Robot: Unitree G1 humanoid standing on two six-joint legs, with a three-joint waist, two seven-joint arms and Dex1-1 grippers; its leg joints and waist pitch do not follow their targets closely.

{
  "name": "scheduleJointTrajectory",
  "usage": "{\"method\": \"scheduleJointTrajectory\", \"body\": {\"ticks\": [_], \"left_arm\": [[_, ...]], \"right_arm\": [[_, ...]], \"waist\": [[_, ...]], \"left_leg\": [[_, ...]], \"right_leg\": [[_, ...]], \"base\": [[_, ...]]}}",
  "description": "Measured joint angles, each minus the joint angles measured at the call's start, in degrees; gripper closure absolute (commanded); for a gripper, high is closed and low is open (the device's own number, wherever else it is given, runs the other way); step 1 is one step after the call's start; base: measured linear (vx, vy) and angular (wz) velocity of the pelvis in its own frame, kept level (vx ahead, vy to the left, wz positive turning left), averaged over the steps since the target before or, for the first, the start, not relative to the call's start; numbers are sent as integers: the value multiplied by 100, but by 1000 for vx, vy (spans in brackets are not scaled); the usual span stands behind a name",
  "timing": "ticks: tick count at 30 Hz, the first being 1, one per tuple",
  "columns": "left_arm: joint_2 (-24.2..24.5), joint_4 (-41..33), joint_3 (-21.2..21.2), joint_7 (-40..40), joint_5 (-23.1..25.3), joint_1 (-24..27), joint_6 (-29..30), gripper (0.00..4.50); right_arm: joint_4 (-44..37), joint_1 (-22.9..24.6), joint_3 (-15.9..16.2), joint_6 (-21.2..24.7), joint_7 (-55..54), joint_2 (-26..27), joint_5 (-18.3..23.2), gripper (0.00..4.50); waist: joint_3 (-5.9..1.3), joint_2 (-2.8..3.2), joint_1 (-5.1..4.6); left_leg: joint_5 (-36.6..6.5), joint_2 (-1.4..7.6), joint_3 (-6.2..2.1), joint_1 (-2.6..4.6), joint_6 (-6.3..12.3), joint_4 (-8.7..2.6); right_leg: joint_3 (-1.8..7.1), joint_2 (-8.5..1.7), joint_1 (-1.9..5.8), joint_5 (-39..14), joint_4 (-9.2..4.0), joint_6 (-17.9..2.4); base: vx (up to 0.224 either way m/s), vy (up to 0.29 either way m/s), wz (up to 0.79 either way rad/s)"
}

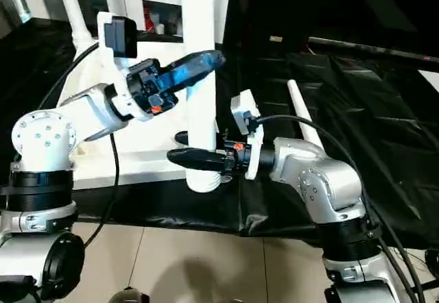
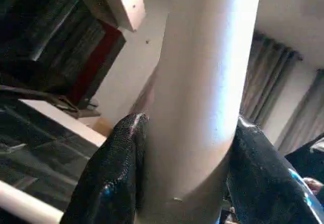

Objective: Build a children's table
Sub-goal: Pick table leg

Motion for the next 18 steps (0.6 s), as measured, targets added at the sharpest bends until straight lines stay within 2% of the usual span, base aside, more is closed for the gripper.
{"method": "scheduleJointTrajectory", "body": {"ticks": [2, 5, 8, 12, 17, 18], "left_arm": [[55, 59, -45, 285, 377, -11, -267, 246], [80, 147, -109, 651, 905, -10, -796, 255], [26, 194, -222, 966, 1354, -13, -1223, 260], [-128, 413, -587, 1543, 2089, -52, -1863, 264], [-315, 502, -901, 2121, 2692, -53, -2159, 266], [-306, 495, -992, 2177, 2800, -55, -2203, 266]], "right_arm": [[152, -54, 0, -261, -438, 126, -292, 179], [570, -224, -63, -732, -1305, 413, -812, 142], [860, -329, -153, -930, -1950, 618, -1059, 139], [1217, -460, -203, -1064, -2416, 798, -1265, 139], [1706, -641, -175, -1369, -2879, 1097, -1575, 139], [1800, -688, -160, -1460, -2957, 1132, -1663, 156]], "waist": [[0, 0, -21], [0, 1, -62], [0, 0, -66], [0, 0, -61], [1, 1, -122], [1, 1, -126]], "left_leg": [[2, 0, -1, 0, -3, -1], [10, 0, -4, -4, -17, -2], [11, -1, -6, -7, -17, -2], [13, -3, -6, -10, -12, -1], [15, -2, -6, -10, -10, -5], [16, -1, -6, -8, -11, -7]], "right_leg": [[0, 0, -2, 5, 1, 3], [-1, 1, -5, 14, 0, 5], [-1, 0, -2, 14, -4, 6], [1, 0, 1, 14, -12, 8], [1, 2, -7, 14, -10, 9], [1, 3, -7, 14, -10, 9]], "base": [[0, 0, 0], [0, 0, 0], [0, 0, 0], [0, 0, 0], [0, 0, 0], [0, 0, 0]]}}
